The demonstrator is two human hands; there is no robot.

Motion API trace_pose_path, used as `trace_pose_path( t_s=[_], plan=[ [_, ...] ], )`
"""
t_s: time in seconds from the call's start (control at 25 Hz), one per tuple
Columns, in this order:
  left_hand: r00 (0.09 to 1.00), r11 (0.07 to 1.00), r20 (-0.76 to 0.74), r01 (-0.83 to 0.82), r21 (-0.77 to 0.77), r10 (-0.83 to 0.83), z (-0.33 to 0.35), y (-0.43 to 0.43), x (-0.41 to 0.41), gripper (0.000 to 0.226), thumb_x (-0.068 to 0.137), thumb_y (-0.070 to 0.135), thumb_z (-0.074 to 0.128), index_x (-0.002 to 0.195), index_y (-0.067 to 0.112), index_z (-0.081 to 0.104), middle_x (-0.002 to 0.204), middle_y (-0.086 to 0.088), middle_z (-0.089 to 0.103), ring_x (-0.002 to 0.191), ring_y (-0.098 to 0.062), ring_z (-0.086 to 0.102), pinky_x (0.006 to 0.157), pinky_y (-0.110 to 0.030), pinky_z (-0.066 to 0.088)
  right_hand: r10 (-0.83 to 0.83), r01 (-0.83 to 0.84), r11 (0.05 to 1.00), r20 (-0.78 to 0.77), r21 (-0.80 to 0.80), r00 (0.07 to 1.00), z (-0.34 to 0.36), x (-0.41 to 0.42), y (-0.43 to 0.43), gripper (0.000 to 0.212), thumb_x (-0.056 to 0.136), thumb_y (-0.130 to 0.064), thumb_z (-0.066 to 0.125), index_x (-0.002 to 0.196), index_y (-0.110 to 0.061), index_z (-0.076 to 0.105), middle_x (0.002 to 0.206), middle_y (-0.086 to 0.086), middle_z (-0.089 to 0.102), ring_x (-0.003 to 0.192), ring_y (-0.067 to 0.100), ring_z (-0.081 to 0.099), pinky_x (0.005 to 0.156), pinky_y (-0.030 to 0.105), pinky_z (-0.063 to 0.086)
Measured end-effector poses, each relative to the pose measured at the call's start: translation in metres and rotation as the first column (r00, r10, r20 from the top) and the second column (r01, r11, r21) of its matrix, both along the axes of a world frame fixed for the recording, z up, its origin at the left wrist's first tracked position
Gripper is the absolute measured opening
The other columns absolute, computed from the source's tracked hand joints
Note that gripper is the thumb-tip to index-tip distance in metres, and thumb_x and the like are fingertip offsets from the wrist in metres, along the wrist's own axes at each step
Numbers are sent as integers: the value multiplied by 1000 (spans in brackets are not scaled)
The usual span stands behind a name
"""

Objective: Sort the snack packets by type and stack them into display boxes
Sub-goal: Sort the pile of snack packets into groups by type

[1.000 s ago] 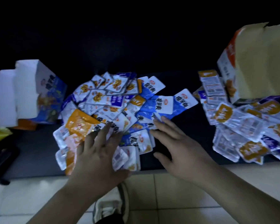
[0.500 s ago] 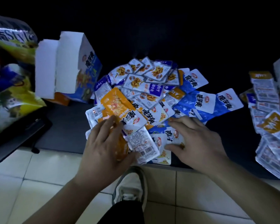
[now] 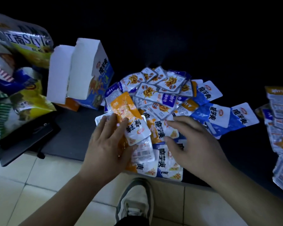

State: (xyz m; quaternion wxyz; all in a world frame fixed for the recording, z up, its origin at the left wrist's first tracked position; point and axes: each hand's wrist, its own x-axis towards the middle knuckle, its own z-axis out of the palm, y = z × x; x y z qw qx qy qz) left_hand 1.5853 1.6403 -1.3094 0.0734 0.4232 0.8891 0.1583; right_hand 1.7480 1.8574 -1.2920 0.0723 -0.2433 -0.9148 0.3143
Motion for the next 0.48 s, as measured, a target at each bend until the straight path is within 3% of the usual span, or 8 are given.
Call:
trace_pose_path(
  t_s=[0.08,0.16,0.2,0.28,0.36,0.4,0.48],
  plan=[
    [993,992,114,11,126,-26,14,8,0,78,85,56,55,155,24,42,169,-10,23,159,-31,11,120,-58,27,-89,90,996,-83,4,993,7,0,13,43,94,-48,61,133,-31,64,136,-18,52,114,6,53,83,34,53],
    [962,968,258,19,248,-85,32,30,4,73,86,51,57,154,29,43,171,-1,17,160,-23,5,120,-52,24,-168,169,985,-36,26,985,13,-1,32,47,95,-49,59,139,-36,58,146,-18,45,131,8,44,94,38,51],
    [972,962,201,66,266,-122,40,49,3,71,87,50,60,153,29,44,172,-1,16,160,-25,5,120,-52,23,-190,189,982,42,25,981,16,0,42,51,95,-52,58,145,-41,50,155,-18,36,143,11,33,103,41,47],
    [983,979,56,165,119,-173,48,100,-9,89,83,61,66,160,33,30,173,-6,4,159,-32,-2,125,-53,15,-174,178,984,223,3,959,16,3,55,62,95,-64,49,153,-52,31,166,-20,16,156,13,11,117,44,35],
    [983,970,120,157,-183,-137,50,155,-31,116,74,77,70,162,44,2,171,-4,-18,157,-33,-18,126,-54,3,-109,116,993,346,-1,932,9,9,60,71,90,-77,36,155,-57,15,169,-20,6,158,13,4,123,44,30],
    [980,944,159,159,-289,-116,48,176,-42,124,70,79,72,161,47,-5,170,-3,-22,157,-33,-19,126,-55,1,-89,95,995,370,0,925,7,13,63,76,87,-81,31,156,-56,13,169,-21,6,158,12,4,123,42,29],
    [975,907,162,201,-371,-150,35,193,-52,121,72,80,71,161,47,-4,172,-3,-11,159,-33,-9,127,-57,6,-93,116,992,354,-45,931,8,17,70,76,86,-82,34,156,-55,18,168,-24,12,157,10,9,124,39,27]
  ],
)
